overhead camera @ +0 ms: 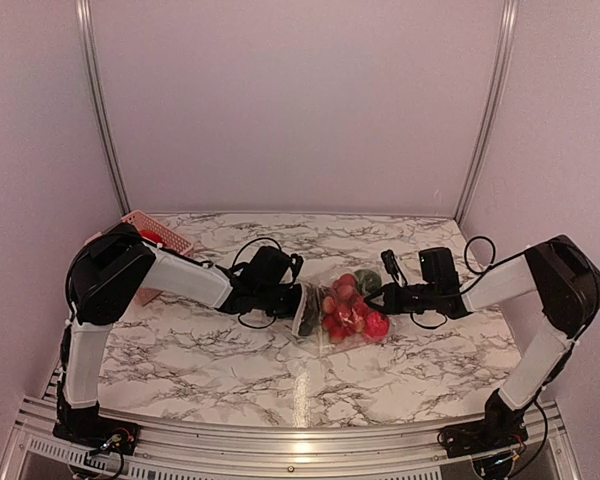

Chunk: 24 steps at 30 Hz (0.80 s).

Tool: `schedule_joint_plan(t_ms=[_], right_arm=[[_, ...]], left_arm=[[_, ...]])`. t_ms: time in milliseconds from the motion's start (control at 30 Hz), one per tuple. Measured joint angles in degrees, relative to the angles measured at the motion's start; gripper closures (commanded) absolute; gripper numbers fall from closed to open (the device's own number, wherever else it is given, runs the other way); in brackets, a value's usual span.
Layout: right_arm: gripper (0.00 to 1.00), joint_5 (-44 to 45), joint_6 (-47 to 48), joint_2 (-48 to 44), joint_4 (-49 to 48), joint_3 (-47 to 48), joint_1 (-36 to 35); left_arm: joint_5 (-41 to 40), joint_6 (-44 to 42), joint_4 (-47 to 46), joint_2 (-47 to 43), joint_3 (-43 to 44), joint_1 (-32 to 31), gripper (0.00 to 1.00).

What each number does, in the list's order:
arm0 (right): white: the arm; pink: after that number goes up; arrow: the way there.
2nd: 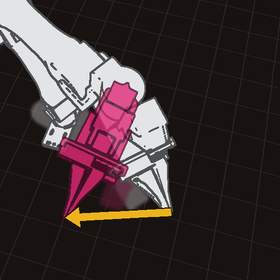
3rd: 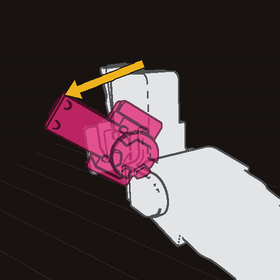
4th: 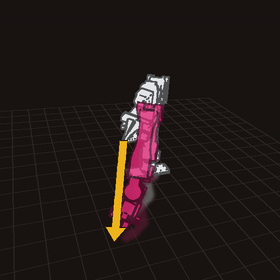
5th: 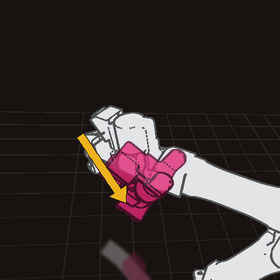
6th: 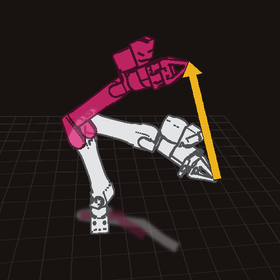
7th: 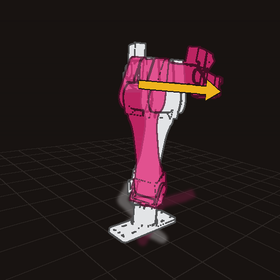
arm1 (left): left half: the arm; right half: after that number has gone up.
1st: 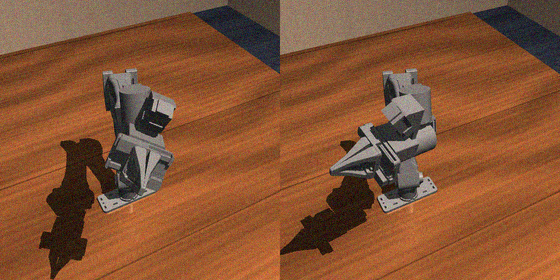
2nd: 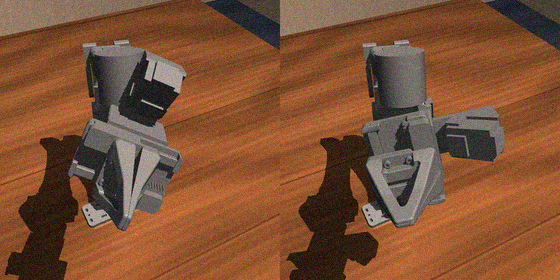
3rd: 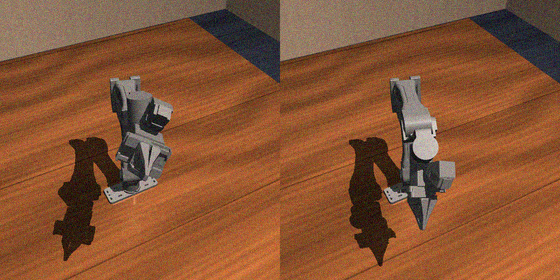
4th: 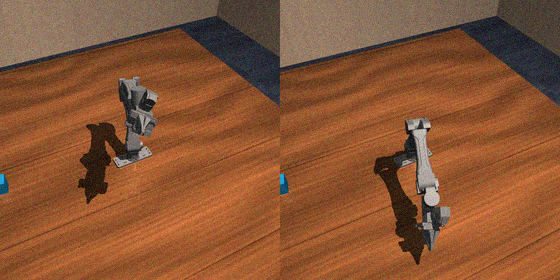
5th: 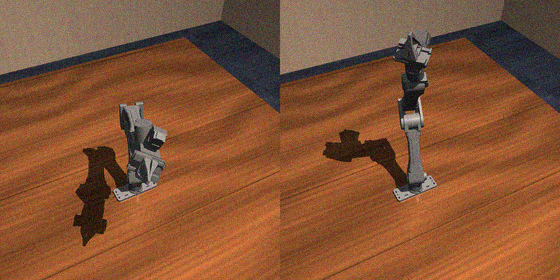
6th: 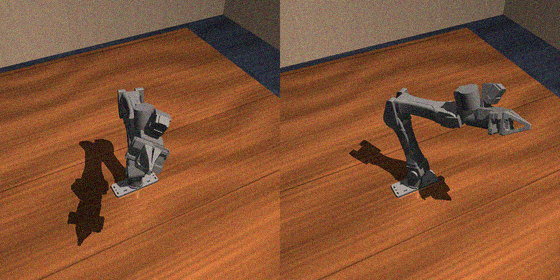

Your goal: Open the zip-top bag and remove the fake food

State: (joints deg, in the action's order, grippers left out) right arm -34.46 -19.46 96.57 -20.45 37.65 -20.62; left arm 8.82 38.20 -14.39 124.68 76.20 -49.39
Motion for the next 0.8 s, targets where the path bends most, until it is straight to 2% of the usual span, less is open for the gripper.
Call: schedule_joint_plan(t_ms=[100, 467, 800], right_arm=[[1.00, 0.0, 0.0, -1.1, 0.4, -0.5, 0.7], [1.00, 0.0, 0.0, -5.0, 1.5, -2.4, 3.8], [1.00, 0.3, 0.0, -5.0, 1.6, -2.4, 4.0]], left_arm=[[-1.0, 0.0, 0.5, -2.0, -2.3, 0.0, 0.67], [-1.8, 0.7, 0.0, -15.6, -17.3, 2.9, 0.73], [-1.3, 4.0, -5.8, -30.7, -30.8, 7.1, 0.74]])
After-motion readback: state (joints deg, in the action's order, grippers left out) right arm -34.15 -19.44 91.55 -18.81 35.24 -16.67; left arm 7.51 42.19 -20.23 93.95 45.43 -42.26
